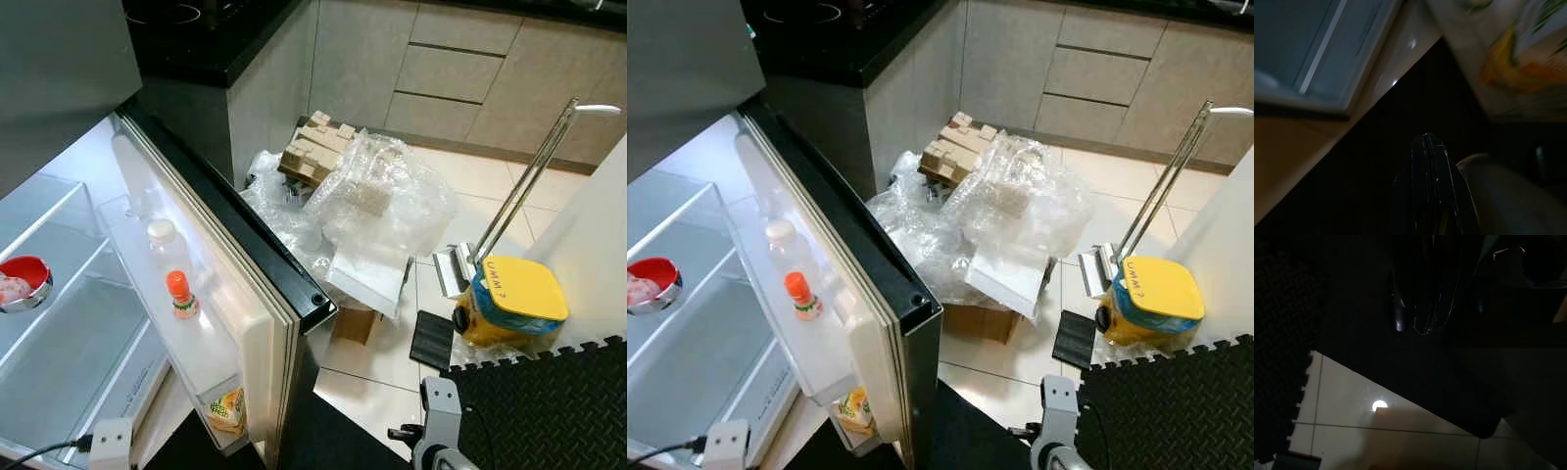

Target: Restocking fridge

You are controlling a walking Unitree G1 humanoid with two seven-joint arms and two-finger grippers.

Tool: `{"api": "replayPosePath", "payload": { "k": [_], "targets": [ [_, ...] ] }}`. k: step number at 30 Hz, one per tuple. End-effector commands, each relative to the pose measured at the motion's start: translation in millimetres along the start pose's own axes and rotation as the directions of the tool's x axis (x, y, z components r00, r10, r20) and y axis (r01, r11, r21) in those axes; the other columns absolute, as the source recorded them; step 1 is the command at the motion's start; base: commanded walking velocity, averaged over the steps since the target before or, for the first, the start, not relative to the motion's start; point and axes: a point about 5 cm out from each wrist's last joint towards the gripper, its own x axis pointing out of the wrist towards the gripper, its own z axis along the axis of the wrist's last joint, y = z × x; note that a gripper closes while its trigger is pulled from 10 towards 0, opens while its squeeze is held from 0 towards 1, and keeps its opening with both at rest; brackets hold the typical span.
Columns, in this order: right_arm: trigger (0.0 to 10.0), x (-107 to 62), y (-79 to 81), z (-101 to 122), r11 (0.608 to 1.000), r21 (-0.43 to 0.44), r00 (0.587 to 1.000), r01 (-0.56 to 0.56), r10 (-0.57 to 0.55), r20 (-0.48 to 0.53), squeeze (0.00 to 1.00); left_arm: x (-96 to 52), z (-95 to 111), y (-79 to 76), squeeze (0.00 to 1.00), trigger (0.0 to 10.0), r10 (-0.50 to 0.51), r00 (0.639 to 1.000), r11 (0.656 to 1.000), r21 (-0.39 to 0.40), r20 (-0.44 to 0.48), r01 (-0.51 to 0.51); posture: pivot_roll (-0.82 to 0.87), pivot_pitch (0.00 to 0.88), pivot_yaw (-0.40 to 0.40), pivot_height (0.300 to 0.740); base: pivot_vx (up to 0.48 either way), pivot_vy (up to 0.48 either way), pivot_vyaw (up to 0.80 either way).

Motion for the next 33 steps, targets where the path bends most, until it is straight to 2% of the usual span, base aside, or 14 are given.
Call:
{"api": "replayPosePath", "payload": {
  "k": [1,6,11,23,33],
  "targets": [
    [10.0,-1.6,-1.3,-5.6,1.0,0.008,1.0,0.008,-0.008,-0.009,0.0,-2.3,-11.2,-7.1,0.0,10.0,-0.025,0.999,1.0,-0.018,-0.029,0.024,-0.08,0.063,-0.025,0.736,0.0,0.0,0.0],
    [10.0,-0.9,0.4,-5.3,1.0,0.006,1.0,0.008,-0.008,-0.015,0.0,0.4,-8.2,-13.1,0.0,10.0,-0.061,0.998,0.998,-0.006,-0.021,0.06,-0.08,0.058,-0.028,0.736,0.0,0.0,0.0],
    [10.0,-0.1,3.0,-4.5,0.999,-0.034,1.0,-0.013,0.012,-0.023,0.0,2.3,-6.6,-15.0,0.0,10.0,-0.062,0.998,0.997,0.045,-0.014,0.062,-0.08,0.055,-0.03,0.736,0.0,0.0,0.0],
    [10.0,0.2,2.1,-1.6,0.999,-0.048,1.0,-0.016,0.015,-0.014,0.0,4.6,-6.1,-25.6,0.0,10.0,-0.09,0.996,0.995,0.05,-0.005,0.09,-0.09,0.046,-0.026,0.736,0.0,0.0,0.0],
    [10.0,-0.3,0.2,-1.4,0.998,-0.064,1.0,-0.018,0.017,-0.015,0.0,5.2,-4.6,-26.3,0.0,10.0,-0.093,0.996,0.995,0.035,0.009,0.092,-0.09,0.039,-0.028,0.736,-0.262,0.0,0.0]
  ]
}}
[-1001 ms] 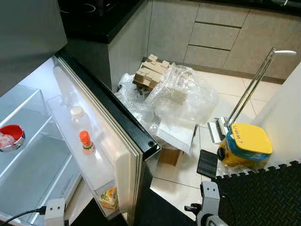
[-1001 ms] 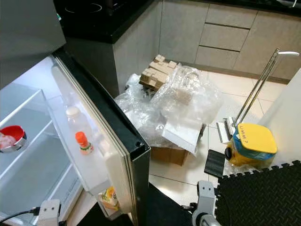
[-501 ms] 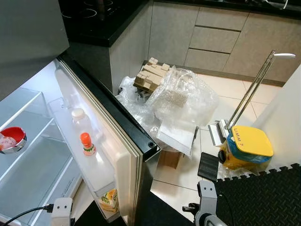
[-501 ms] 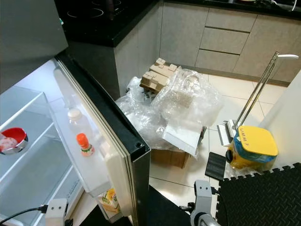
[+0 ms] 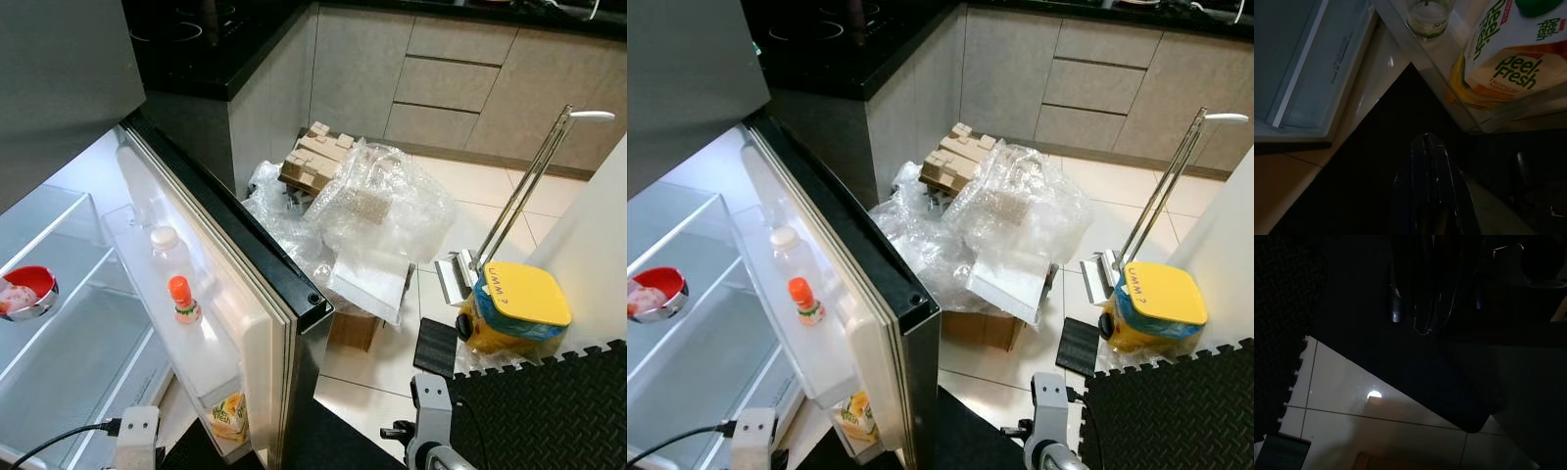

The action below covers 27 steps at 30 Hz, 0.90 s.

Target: Restocking fridge

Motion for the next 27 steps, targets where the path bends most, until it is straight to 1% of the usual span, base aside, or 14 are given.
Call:
{"api": "replayPosePath", "payload": {
  "k": [1,20,27],
  "targets": [
    [10.0,-1.8,-3.9,-4.5,1.0,-0.005,1.0,0.008,-0.008,-0.016,0.0,-1.9,-8.1,-4.8,0.0,10.0,-0.008,1.0,1.0,-0.016,-0.022,0.008,-0.09,0.039,-0.028,0.736,-0.322,0.0,0.0],
    [10.0,-1.3,-4.3,-2.3,1.0,-0.009,1.0,0.007,-0.007,-0.011,0.0,-0.2,-5.4,-8.5,0.0,10.0,-0.021,1.0,1.0,-0.017,-0.009,0.02,-0.09,0.035,-0.03,0.736,-0.378,0.0,0.0],
    [10.0,-0.8,-3.1,-1.8,1.0,-0.01,1.0,0.003,-0.003,-0.012,0.0,0.6,-3.9,-7.3,0.0,10.0,-0.017,1.0,1.0,-0.014,-0.01,0.016,-0.09,0.038,-0.029,0.736,0.0,0.0,0.0]
  ]
}}
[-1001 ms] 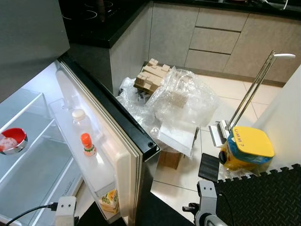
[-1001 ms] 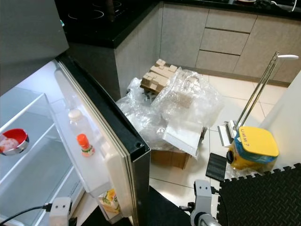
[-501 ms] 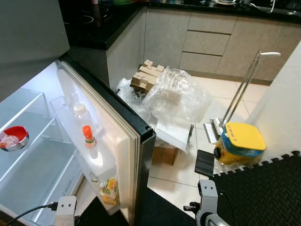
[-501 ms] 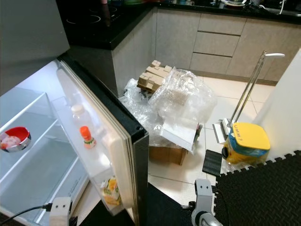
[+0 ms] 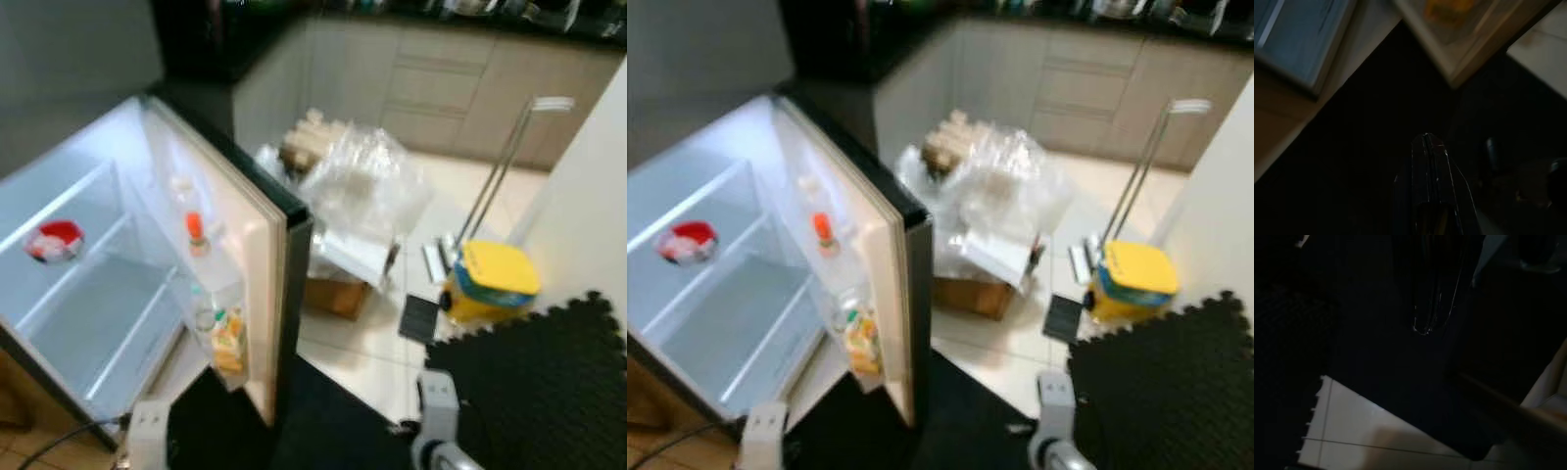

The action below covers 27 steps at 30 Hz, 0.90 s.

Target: Restocking fridge

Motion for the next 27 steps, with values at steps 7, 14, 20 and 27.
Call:
{"api": "replayPosePath", "payload": {
  "k": [7,14,20,27],
  "targets": [
    [10.0,1.1,0.9,4.3,0.999,-0.004,0.999,-0.033,0.033,0.001,0.0,2.6,7.0,1.9,0.0,10.0,0.005,1.0,1.0,0.012,0.016,-0.005,-0.09,0.044,-0.03,0.736,0.0,0.0,0.0],
    [10.0,0.7,5.6,3.6,0.993,-0.067,0.995,-0.096,0.097,0.0,0.0,3.2,9.6,0.3,0.0,10.0,0.022,0.999,1.0,0.009,0.04,-0.022,-0.09,0.044,-0.033,0.736,0.0,0.0,0.0],
    [10.0,0.9,7.8,2.7,0.992,-0.074,0.995,-0.102,0.102,-0.001,0.0,3.9,14.9,-3.5,0.0,10.0,0.048,0.995,0.998,0.025,0.093,-0.051,-0.09,0.049,-0.032,0.736,0.0,0.0,0.8],
    [10.0,0.8,6.9,2.9,0.992,-0.074,0.995,-0.102,0.102,-0.002,0.0,4.8,16.4,-5.7,0.0,10.0,0.053,0.994,0.998,0.027,0.1,-0.056,-0.1,0.056,-0.034,0.736,0.0,0.0,0.8]
  ]
}}
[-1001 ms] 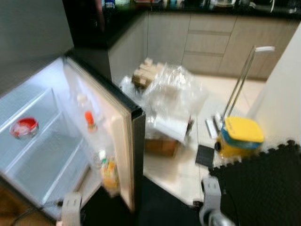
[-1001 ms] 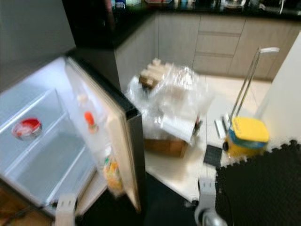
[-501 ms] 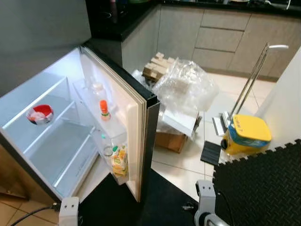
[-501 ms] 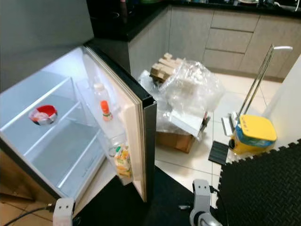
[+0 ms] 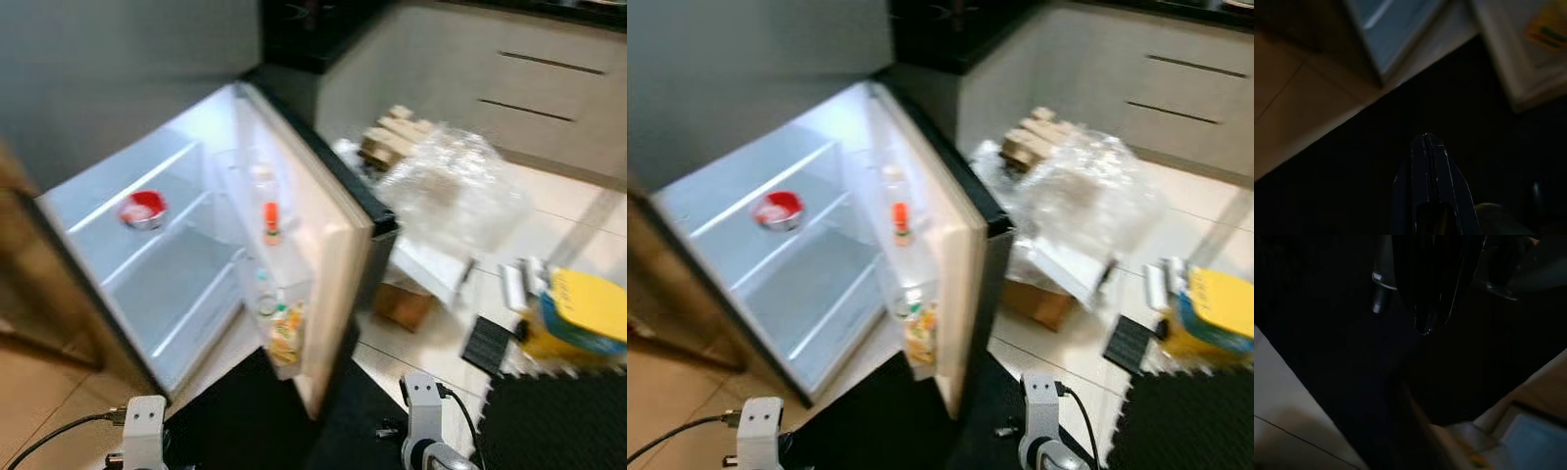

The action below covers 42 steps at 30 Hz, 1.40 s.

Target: Restocking fridge

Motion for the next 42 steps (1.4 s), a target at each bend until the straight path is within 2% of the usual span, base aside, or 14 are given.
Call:
{"api": "replayPosePath", "payload": {
  "k": [1,8,14,23,42],
  "targets": [
    [10.0,-1.9,-2.7,-3.8,1.0,0.0,1.0,0.008,-0.008,-0.006,0.0,-2.0,-6.0,-5.8,0.0,10.0,-0.012,1.0,1.0,0.004,-0.016,0.012,-0.1,0.056,-0.034,0.736,0.0,0.0,0.8],
    [10.0,-2.4,-3.0,-5.0,1.0,0.002,1.0,0.01,-0.01,-0.006,0.0,-2.0,-5.1,-9.1,0.0,10.0,-0.015,1.0,1.0,0.004,-0.001,0.015,-0.1,0.057,-0.034,0.736,0.0,0.0,0.8],
    [10.0,-2.3,-3.1,-4.5,0.998,0.054,1.0,0.022,-0.022,0.009,0.0,-1.2,-4.3,-11.9,0.0,10.0,-0.021,1.0,1.0,0.008,-0.001,0.021,-0.1,0.062,-0.034,0.736,0.0,0.0,0.0],
    [10.0,-2.9,-5.1,-4.3,0.999,0.045,1.0,0.025,-0.026,0.009,0.0,-0.9,-4.0,-17.7,0.0,10.0,-0.038,0.999,0.999,0.007,0.006,0.038,-0.09,0.068,-0.034,0.736,0.0,0.0,0.0],
    [10.0,-2.7,-3.9,-3.9,0.999,0.044,1.0,0.015,-0.015,0.014,0.0,-0.6,-3.4,-19.3,0.0,10.0,-0.03,0.999,0.999,-0.021,0.013,0.031,-0.09,0.072,-0.04,0.736,0.0,-0.267,0.0]
  ]
}}
